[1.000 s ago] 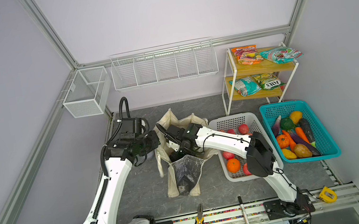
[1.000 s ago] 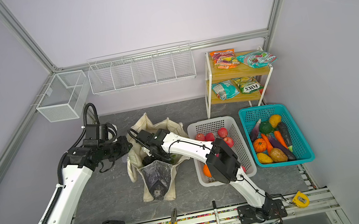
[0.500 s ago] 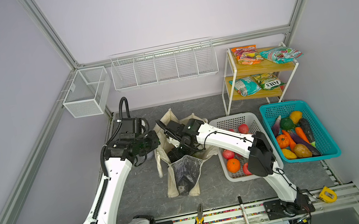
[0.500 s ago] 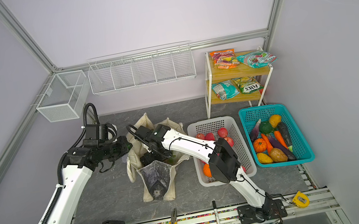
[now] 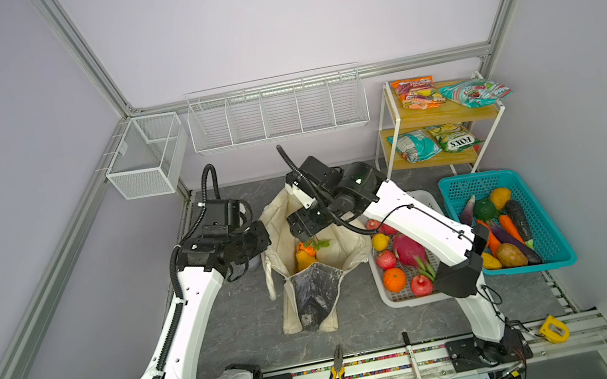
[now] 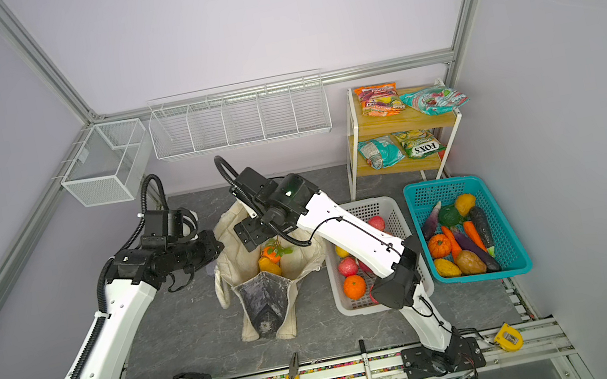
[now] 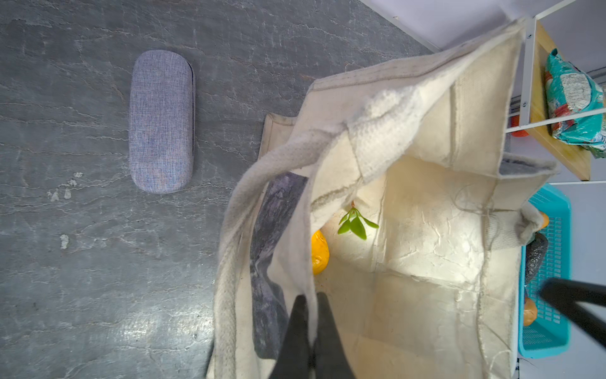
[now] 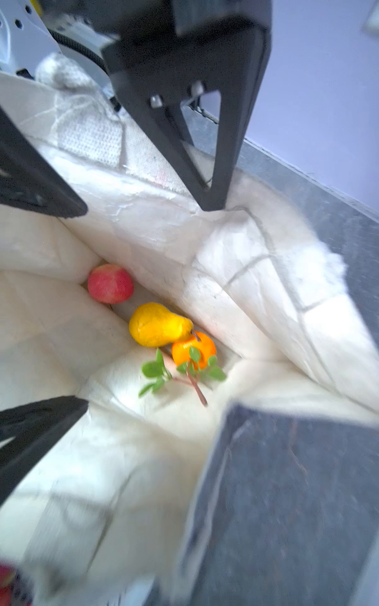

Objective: Place the food into the grocery bag and tie it
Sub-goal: 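Open the right gripper to release the pear and raise it out, then move the right gripper back over the white basket above the dragon fruit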

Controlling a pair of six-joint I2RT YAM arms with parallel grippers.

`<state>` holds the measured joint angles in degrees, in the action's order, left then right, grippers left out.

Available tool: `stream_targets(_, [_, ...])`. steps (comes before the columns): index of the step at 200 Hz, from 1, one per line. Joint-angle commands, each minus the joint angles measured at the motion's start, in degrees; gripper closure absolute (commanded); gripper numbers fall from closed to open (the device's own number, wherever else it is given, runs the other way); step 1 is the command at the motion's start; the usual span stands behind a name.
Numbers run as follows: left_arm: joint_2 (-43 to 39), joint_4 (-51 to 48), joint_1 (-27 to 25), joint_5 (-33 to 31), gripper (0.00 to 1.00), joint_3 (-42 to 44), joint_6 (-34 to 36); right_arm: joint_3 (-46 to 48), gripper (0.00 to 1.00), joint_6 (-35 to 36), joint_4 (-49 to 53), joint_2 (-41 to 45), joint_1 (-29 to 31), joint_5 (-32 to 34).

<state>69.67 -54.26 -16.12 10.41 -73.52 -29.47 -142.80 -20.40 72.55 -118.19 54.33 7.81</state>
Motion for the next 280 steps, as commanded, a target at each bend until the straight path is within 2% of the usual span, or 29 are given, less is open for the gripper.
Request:
stream_targets(1, [-0.97, 0.41, 0.12, -0.31, 1.0, -0.27, -0.08, 3.13, 0.12, 4.6, -2.0, 7.85, -1.0, 11.51])
stream_targets(19, [-1.08, 0.34, 0.12, -0.31, 1.0, -0.14, -0.06, 12.31, 0.12, 8.6, -9.4, 15.69, -2.33, 16.51])
stream_targets(37, [-1.08, 0.36, 0.12, -0.31, 1.0, -0.14, -0.06, 27.23, 0.12, 11.4, -22.63, 25.82, -3.96, 21.25])
stream_targets(52, [-0.96, 0.34, 0.12, -0.22, 1.0, -0.13, -0.08, 40.65, 0.12, 11.04, -35.13, 35.13, -6.05, 23.29])
stream_targets(63, [-0.91, 0.21, 0.12, -0.22, 1.0, -0.14, -0.06, 45.89, 0.1, 8.44, -38.8, 39.24, -8.5, 22.58])
stream_targets(82, [-0.69, 0.25, 0.13, -0.13, 1.0, -0.05, -0.06, 48.13, 0.06, 1.0, -33.65, 41.93, -13.58, 22.91])
stream_targets(110, [-0.43, 0.17, 0.12, -0.04, 1.0, -0.05, -0.06, 51.48, 0.04, -4.98, -25.74, 43.88, -17.52, 23.61])
stream_targets(173, [0.38, -0.15, 0.12, 0.31, 1.0, -0.31, -0.07, 64.16, 0.01, -17.43, -15.34, 47.57, -25.52, 17.77])
stream_targets(235, [0.3, -0.45, 0.12, 0.48, 1.0, -0.14, -0.06, 70.7, 0.0, -26.08, -14.86, 47.39, -30.14, 9.9])
stream_targets(280, [-1.19, -0.47, 0.12, 0.22, 1.0, 1.31, -0.41, 72.03, 0.01, -28.16, -15.06, 45.65, -30.5, 6.91])
